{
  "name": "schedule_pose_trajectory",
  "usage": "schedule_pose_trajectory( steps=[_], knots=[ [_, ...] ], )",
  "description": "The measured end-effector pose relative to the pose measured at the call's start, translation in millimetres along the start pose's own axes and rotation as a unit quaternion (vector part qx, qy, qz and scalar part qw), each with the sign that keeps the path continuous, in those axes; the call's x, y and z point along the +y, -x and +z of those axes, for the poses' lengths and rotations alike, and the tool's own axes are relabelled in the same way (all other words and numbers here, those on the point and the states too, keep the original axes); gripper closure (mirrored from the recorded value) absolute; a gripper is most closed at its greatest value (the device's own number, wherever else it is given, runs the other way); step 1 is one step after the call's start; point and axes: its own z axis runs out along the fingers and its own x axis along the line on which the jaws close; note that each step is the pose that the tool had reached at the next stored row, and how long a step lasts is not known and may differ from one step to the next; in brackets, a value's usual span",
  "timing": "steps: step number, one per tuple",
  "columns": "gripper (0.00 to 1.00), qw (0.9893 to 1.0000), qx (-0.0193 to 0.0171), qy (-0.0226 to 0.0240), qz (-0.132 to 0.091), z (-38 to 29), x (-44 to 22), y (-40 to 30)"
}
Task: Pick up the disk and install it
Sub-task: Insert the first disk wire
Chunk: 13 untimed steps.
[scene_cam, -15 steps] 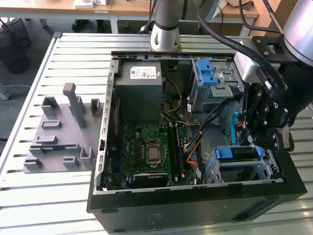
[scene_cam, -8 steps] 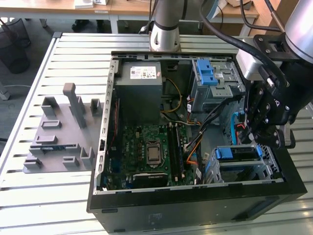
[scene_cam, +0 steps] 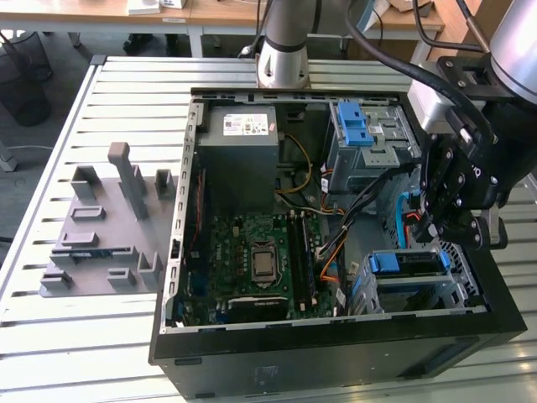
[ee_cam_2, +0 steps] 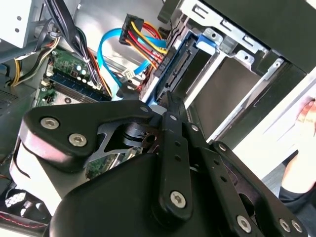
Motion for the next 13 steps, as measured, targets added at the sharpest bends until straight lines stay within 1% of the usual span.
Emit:
schedule_pose_trajectory(
  steps=[6,10,11,13],
  knots=[
    [0.89,1.0000,0.0000,0.0000,0.000,0.7,-8.1,6.9],
    [0.89,1.0000,0.0000,0.0000,0.000,1.4,-11.6,11.5],
    [0.83,1.0000,0.0000,-0.0002,0.000,2.1,-12.0,12.8],
    [0.83,1.0000,-0.0001,-0.0021,0.000,3.7,-12.0,13.2]
  ],
)
